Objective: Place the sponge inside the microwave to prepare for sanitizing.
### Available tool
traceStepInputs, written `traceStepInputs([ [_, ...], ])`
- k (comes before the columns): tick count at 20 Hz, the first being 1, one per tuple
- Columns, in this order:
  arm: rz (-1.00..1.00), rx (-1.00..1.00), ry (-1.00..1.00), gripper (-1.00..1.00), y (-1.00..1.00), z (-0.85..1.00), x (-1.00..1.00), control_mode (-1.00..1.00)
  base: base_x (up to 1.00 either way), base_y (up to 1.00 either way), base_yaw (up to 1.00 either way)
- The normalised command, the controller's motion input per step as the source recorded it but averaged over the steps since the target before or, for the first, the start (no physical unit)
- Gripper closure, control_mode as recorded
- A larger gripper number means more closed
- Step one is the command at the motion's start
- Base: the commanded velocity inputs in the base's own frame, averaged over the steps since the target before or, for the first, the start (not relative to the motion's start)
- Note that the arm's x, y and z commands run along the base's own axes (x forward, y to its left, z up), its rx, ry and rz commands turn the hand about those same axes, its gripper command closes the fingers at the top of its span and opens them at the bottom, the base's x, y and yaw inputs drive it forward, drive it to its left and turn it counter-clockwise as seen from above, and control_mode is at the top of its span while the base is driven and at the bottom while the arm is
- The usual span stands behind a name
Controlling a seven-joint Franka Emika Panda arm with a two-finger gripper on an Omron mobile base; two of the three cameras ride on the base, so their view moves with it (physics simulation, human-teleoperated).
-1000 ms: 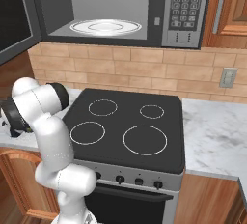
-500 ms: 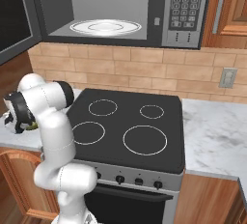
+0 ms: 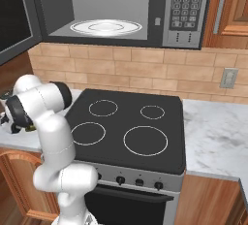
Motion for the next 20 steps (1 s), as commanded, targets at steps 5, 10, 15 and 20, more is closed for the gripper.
traceStepInputs([
  [5, 0.01, -0.04, 0.00, -1.00, 0.00, 0.21, 0.00, -1.00, 0.00, 0.00, 0.00],
  [10, 0.04, -0.03, 0.00, -1.00, -0.18, 0.00, 0.00, -1.00, 0.00, 0.00, 0.00],
  [15, 0.05, 0.00, 0.00, -1.00, -0.26, 0.00, 0.07, -1.00, 0.00, 0.00, 0.00],
  [20, 0.06, 0.00, 0.00, -1.00, -0.07, -0.04, 0.15, -1.00, 0.00, 0.00, 0.00],
])
